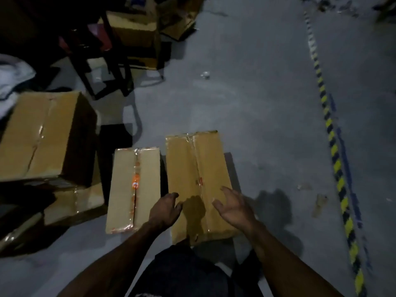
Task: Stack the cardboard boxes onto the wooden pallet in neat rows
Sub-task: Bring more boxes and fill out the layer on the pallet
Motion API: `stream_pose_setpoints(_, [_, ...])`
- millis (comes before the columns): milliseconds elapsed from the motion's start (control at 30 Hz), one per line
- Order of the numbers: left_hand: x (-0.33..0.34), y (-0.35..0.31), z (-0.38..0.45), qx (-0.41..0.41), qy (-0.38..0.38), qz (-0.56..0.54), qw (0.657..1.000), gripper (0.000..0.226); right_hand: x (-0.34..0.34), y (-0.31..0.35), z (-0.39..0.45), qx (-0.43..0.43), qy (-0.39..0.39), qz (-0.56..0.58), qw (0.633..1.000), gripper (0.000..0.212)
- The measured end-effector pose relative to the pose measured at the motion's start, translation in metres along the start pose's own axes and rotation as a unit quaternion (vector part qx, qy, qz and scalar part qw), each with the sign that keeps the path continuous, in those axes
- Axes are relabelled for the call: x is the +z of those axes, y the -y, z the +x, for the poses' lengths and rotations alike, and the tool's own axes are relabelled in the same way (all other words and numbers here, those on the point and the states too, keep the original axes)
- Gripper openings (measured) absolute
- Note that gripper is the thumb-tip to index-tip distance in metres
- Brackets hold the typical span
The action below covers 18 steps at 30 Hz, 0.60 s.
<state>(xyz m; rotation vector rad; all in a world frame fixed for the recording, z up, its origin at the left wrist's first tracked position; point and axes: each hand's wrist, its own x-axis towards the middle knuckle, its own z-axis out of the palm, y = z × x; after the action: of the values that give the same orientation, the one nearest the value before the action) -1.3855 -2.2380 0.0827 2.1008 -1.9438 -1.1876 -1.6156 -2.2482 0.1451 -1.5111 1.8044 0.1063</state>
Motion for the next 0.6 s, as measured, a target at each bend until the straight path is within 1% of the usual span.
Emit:
stream_pose_setpoints(133, [0.021, -0.030, 0.011, -0.066, -0.050, -0.011, 0.996, 0.048, -0.030, -0.017, 0.060, -0.092, 0.064, -0.075, 0.991, 0.068])
stream_pose_setpoints(233, [0.038, -0.056, 0.015, -0.127, -0.090, -0.002, 0.988, 0.049, -0.054, -0.037, 0.102, -0.160, 0.124, -0.156, 0.967, 0.069])
stream_pose_setpoints(300, [0.051, -0.082, 0.012, -0.177, -0.108, -0.005, 0.978, 0.053, -0.076, -0.050, 0.129, -0.207, 0.163, -0.228, 0.937, 0.071])
stream_pose_setpoints(367, [0.060, -0.103, 0.006, -0.205, -0.102, 0.003, 0.973, 0.056, -0.093, -0.057, 0.146, -0.241, 0.191, -0.279, 0.910, 0.072])
stream_pose_setpoints(400, [0.065, -0.118, 0.003, -0.225, -0.104, 0.005, 0.969, 0.058, -0.105, -0.060, 0.151, -0.266, 0.203, -0.310, 0.890, 0.073])
stream_pose_setpoints(467, [0.071, -0.142, 0.000, -0.261, -0.124, 0.002, 0.957, 0.056, -0.126, -0.062, 0.164, -0.313, 0.207, -0.361, 0.854, 0.074])
stream_pose_setpoints(567, [0.081, -0.167, -0.003, -0.302, -0.157, -0.027, 0.940, 0.060, -0.145, -0.054, 0.181, -0.365, 0.211, -0.406, 0.811, 0.074])
stream_pose_setpoints(600, [0.086, -0.172, -0.003, -0.317, -0.171, -0.034, 0.932, 0.057, -0.147, -0.050, 0.186, -0.383, 0.209, -0.416, 0.798, 0.075])
